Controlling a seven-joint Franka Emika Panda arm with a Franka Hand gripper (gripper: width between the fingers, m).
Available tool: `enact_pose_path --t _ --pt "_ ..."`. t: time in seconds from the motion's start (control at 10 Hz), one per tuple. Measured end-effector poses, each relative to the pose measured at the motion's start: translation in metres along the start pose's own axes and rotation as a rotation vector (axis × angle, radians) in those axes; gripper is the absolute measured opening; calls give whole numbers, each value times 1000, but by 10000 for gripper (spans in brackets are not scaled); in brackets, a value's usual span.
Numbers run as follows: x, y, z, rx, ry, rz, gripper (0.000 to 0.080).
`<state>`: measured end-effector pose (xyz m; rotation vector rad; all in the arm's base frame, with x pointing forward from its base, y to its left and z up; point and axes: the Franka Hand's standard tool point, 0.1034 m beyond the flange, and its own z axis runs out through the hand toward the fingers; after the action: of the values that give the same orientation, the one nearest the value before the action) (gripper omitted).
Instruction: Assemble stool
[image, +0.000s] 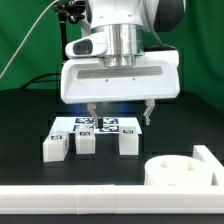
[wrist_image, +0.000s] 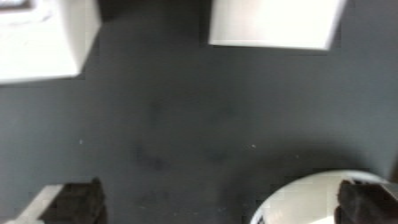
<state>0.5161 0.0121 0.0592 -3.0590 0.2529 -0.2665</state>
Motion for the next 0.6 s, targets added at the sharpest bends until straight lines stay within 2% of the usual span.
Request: enact_pose_path --t 0.2,0.5,0.6 --pt "-4 -2 5 6 -9 123 649" --pt "-6 -3 6 7 -32 106 649" --pt "-16 -10 13 3 -68 109 649"
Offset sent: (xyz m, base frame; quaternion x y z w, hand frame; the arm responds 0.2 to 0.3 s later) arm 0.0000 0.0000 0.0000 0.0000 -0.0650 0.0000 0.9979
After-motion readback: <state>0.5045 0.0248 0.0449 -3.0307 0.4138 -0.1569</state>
